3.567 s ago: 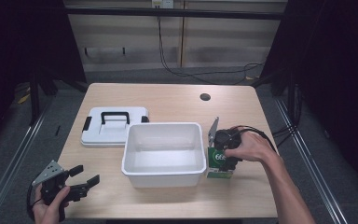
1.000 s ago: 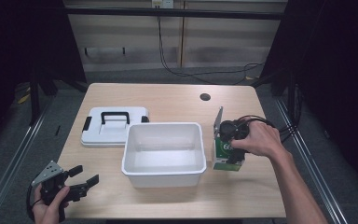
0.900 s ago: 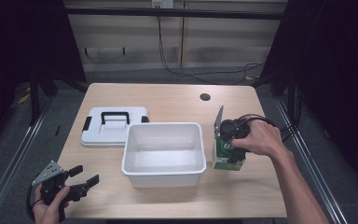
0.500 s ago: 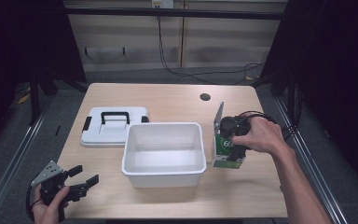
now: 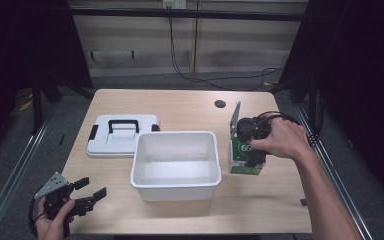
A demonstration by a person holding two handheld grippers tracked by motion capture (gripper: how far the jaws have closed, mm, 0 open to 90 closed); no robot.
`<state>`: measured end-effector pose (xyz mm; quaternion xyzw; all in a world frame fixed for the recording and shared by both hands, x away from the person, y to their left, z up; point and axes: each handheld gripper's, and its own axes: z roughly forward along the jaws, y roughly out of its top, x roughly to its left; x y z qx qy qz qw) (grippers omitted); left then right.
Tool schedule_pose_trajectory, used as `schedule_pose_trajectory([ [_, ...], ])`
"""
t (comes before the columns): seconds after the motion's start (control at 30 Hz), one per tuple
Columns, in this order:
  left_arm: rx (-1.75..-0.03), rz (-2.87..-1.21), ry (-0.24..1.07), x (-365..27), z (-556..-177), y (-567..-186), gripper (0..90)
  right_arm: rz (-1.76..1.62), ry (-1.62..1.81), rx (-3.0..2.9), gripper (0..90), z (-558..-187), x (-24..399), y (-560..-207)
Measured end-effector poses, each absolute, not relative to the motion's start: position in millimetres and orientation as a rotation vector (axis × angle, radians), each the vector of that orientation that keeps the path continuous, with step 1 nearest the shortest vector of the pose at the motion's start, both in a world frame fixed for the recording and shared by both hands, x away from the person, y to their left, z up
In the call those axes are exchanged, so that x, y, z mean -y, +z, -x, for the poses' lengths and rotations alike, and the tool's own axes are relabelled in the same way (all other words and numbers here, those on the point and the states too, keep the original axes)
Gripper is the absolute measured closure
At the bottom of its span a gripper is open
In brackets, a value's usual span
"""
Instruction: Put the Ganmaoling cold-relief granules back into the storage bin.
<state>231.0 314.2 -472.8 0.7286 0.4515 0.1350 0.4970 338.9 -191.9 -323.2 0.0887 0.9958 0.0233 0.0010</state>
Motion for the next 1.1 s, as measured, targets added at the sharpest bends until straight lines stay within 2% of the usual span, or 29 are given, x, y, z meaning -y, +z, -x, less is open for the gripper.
schedule_pose_trajectory([
  [1.1, -1.096, -1.747, 0.322, -314.6, -231.2, -472.8, 16.0, -0.278, 0.076, -3.116, 16.0, -351.2, 181.8, -277.6],
])
